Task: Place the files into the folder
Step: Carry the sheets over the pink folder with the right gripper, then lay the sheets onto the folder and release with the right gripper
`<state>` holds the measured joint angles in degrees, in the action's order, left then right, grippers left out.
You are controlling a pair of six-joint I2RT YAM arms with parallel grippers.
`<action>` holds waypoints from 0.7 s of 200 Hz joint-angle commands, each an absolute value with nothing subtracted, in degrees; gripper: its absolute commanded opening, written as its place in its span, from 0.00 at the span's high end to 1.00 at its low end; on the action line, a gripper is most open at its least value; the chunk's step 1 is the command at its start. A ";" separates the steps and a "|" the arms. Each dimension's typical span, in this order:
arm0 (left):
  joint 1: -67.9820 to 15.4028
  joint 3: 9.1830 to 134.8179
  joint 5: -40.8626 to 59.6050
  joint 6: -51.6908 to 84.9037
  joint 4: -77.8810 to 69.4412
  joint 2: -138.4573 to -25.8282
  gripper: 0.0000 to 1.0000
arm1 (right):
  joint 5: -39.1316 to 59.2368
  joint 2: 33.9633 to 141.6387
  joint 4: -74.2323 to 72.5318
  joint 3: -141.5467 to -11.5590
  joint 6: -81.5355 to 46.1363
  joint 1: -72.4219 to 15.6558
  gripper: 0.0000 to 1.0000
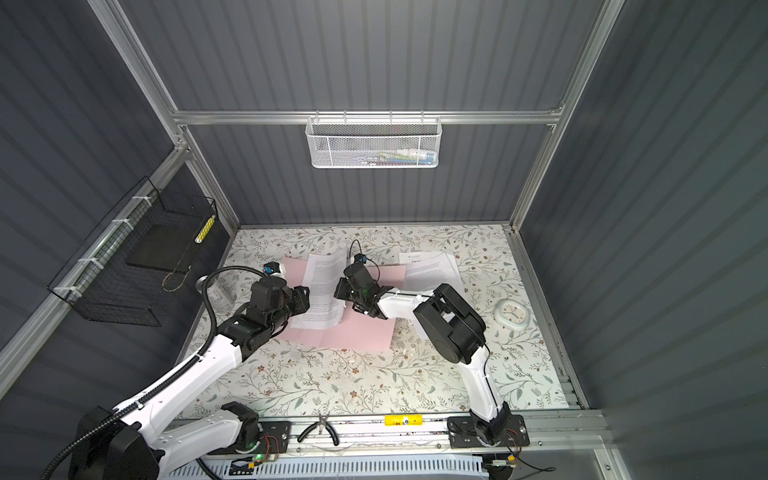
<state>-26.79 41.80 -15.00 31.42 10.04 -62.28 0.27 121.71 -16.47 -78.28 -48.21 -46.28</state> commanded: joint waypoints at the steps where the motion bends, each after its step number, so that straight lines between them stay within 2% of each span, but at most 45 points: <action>1: -26.63 41.48 -15.81 32.26 9.49 -62.61 0.49 | -1.93 123.15 -12.74 -81.68 -51.41 -47.72 1.00; 14: -26.63 41.66 -15.99 31.91 9.72 -62.79 0.50 | -2.32 123.27 -9.75 -82.49 -52.81 -47.64 1.00; 36: -26.59 42.10 -16.76 31.23 10.16 -62.63 0.50 | -3.13 120.21 -5.23 -81.94 -50.32 -46.71 0.66; 61: -26.62 42.43 -17.17 30.61 9.83 -62.64 0.48 | -2.07 113.79 -0.08 -79.52 -45.78 -44.66 0.43; 67: -26.63 42.58 -17.14 30.50 9.70 -62.79 0.48 | -0.54 111.45 0.41 -78.05 -44.86 -43.97 0.40; 94: -26.54 42.80 -16.39 30.06 8.43 -63.95 0.48 | 4.03 99.35 2.45 -68.38 -42.88 -40.82 0.37; 140: -26.44 42.65 -14.43 29.27 6.02 -66.05 0.48 | 9.56 83.44 13.73 -56.34 -41.19 -32.46 0.41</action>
